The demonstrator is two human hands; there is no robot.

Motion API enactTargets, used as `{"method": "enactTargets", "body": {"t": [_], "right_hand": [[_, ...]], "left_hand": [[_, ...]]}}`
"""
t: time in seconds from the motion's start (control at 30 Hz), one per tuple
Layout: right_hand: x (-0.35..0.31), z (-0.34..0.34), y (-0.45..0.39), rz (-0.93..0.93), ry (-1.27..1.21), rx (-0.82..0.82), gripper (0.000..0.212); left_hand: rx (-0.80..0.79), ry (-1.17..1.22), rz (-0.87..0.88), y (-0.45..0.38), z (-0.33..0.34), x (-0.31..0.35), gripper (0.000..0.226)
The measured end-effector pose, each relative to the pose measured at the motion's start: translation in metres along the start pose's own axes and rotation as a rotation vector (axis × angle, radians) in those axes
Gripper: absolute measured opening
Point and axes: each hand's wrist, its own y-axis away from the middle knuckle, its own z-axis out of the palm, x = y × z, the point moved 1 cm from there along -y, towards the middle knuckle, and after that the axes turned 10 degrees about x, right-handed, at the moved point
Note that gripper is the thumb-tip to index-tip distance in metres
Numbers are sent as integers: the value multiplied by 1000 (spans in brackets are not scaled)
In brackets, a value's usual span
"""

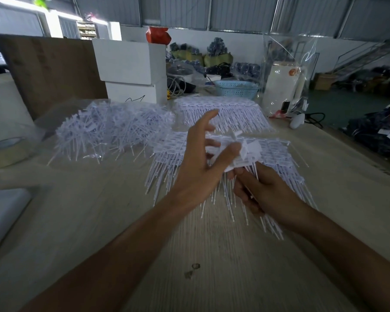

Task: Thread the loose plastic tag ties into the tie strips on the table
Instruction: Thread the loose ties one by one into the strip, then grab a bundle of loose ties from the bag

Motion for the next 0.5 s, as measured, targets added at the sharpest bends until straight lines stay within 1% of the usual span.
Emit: {"method": "enactTargets", "body": {"t": [0.1,0.17,0.2,0.27,0.33,0.37,0.43,0.5], "right_hand": [[-3,5,3,6,-36,-110,44],[-6,10,6,27,-14,-191,45],[-8,12,7,28,7,-222,43],[-12,14,9,25,14,-241,43],[-13,14,9,34,2,-230,46],[-12,14,9,41,0,-227,46],[-11,15,8,86,-42,-230,35],[-9,15,9,123,-81,-248,25]], "left_hand": [[-173,-2,30,2,0,2,64],[-218,-61,91,5,3,1,69],[-210,-105,130,7,5,1,66],[-128,-204,224,9,10,1,48],[14,-300,348,9,13,0,26],[72,-332,382,9,14,0,21],[145,-352,382,7,13,2,24],[170,-338,314,3,11,1,27]]}}
